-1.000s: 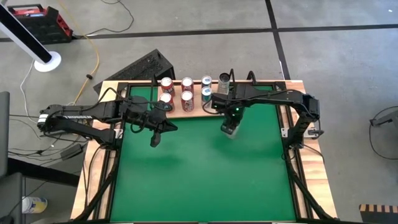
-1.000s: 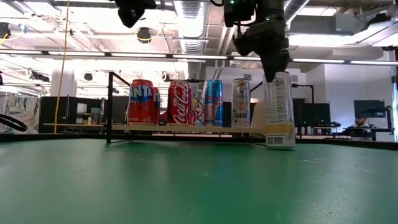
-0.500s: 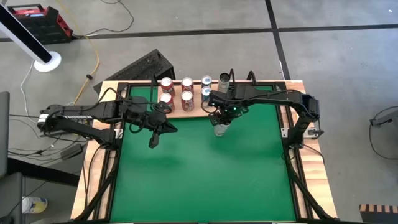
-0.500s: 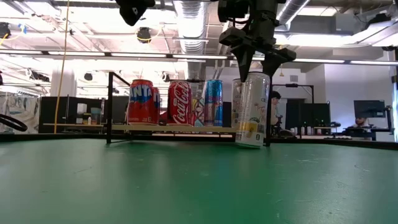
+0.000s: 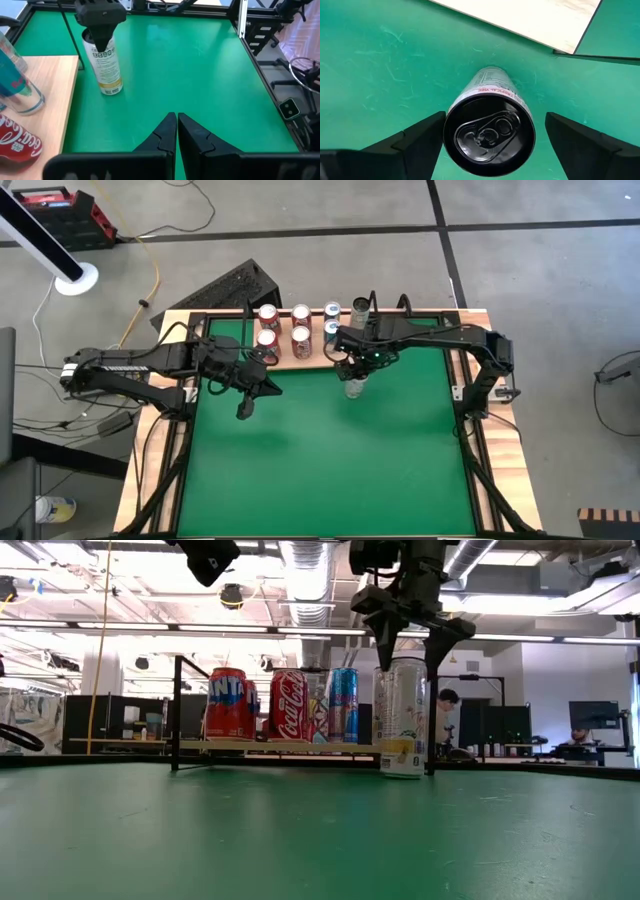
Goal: Place canned beverage on shelf
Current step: Put the white and yellow soda can, aligned with the other blue soda can on the shelf
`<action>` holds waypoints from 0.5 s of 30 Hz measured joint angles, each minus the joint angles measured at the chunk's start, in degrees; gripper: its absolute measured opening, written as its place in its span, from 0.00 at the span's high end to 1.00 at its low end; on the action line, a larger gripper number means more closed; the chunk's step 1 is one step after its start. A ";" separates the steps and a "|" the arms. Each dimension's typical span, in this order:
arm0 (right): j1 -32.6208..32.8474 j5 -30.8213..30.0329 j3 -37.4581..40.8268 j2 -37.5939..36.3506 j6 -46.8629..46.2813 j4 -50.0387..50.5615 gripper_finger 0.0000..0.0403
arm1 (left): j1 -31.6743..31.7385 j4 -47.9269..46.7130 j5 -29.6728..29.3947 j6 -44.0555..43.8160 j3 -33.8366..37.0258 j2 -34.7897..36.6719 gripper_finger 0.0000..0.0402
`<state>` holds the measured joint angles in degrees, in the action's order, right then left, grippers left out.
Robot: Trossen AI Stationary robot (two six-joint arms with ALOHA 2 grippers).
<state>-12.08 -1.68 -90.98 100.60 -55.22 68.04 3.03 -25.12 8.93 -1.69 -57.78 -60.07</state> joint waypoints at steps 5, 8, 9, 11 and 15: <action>-0.02 0.04 0.00 -0.06 0.19 -0.10 0.10 | 0.00 0.00 0.00 0.20 0.00 0.00 1.00; -0.02 0.33 -0.86 -0.11 1.35 0.40 0.10 | 0.00 0.00 -0.01 0.22 0.00 0.00 1.00; -0.02 0.38 -1.55 -0.12 2.12 0.57 0.10 | 0.00 0.00 0.00 0.22 0.00 0.00 1.00; -0.02 0.46 -2.96 -0.17 3.83 0.65 0.10 | 0.00 0.00 -0.02 0.22 0.00 0.00 1.00; -0.01 0.58 -6.57 -0.17 7.51 0.88 0.10 | 0.00 0.00 -0.04 0.22 0.00 0.00 1.00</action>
<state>-12.09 -1.10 -97.55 100.42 -47.71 68.92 3.03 -25.12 8.88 -1.48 -57.78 -60.07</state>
